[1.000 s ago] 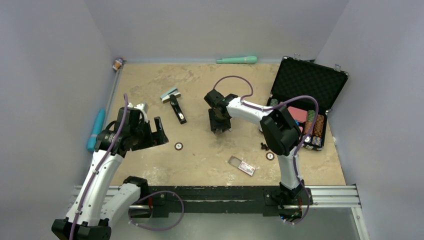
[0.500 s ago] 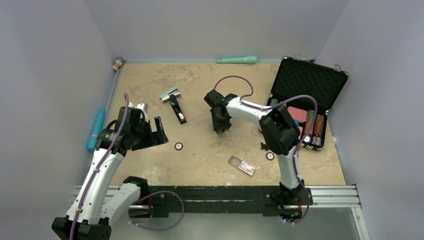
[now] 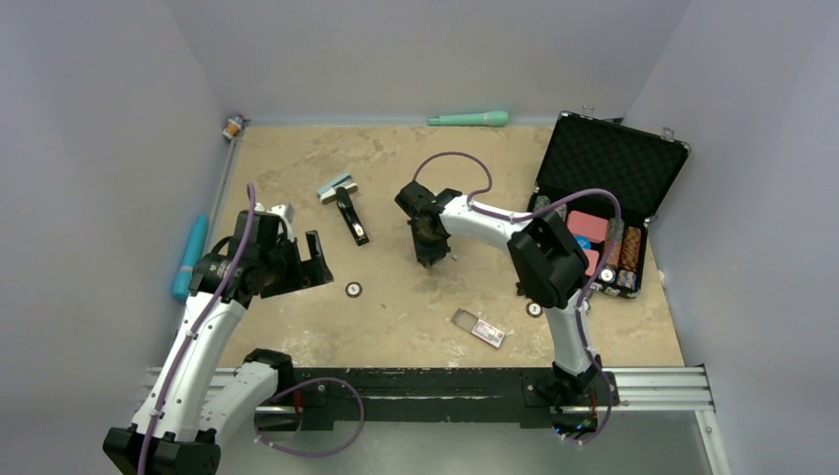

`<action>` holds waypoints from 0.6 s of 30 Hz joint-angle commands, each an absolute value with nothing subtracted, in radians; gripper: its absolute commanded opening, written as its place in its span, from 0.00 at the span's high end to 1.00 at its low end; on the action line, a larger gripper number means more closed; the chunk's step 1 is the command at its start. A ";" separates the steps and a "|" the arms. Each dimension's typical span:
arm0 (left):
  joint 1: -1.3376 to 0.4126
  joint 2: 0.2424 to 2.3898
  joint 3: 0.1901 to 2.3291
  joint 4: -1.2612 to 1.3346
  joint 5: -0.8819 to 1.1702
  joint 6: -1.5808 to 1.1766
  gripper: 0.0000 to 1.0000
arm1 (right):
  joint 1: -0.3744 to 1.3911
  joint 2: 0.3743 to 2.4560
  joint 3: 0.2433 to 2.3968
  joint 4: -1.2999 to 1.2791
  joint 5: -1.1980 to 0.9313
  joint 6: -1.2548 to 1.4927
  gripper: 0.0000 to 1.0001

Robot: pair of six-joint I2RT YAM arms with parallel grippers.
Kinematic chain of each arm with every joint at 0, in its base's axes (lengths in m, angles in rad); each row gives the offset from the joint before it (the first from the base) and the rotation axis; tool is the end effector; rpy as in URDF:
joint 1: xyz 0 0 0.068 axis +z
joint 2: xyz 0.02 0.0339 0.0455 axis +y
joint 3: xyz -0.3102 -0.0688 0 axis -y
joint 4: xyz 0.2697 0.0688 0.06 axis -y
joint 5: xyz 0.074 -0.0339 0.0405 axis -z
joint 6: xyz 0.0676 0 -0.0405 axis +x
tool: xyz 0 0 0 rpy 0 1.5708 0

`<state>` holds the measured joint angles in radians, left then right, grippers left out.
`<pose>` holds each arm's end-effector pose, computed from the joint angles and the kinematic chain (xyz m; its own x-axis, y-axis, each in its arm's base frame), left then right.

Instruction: Unload the staples from the stapler

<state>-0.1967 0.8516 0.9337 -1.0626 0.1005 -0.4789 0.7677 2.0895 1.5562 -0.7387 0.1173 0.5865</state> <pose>0.1538 -0.0376 0.3114 -0.8379 -0.3005 -0.4556 -0.1543 0.9311 -0.3305 0.3495 0.3263 0.1626 -0.9407 -0.1441 -0.3071 -0.1732 0.9824 0.0698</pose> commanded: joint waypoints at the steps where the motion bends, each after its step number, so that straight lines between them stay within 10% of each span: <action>1: -0.186 0.843 0.932 -1.037 0.099 -0.481 0.00 | 0.775 2.077 1.570 -0.749 0.119 0.596 0.80; 18: -0.179 0.844 0.932 -1.040 0.091 -0.484 0.01 | 0.776 1.717 1.455 -0.841 0.084 0.738 0.95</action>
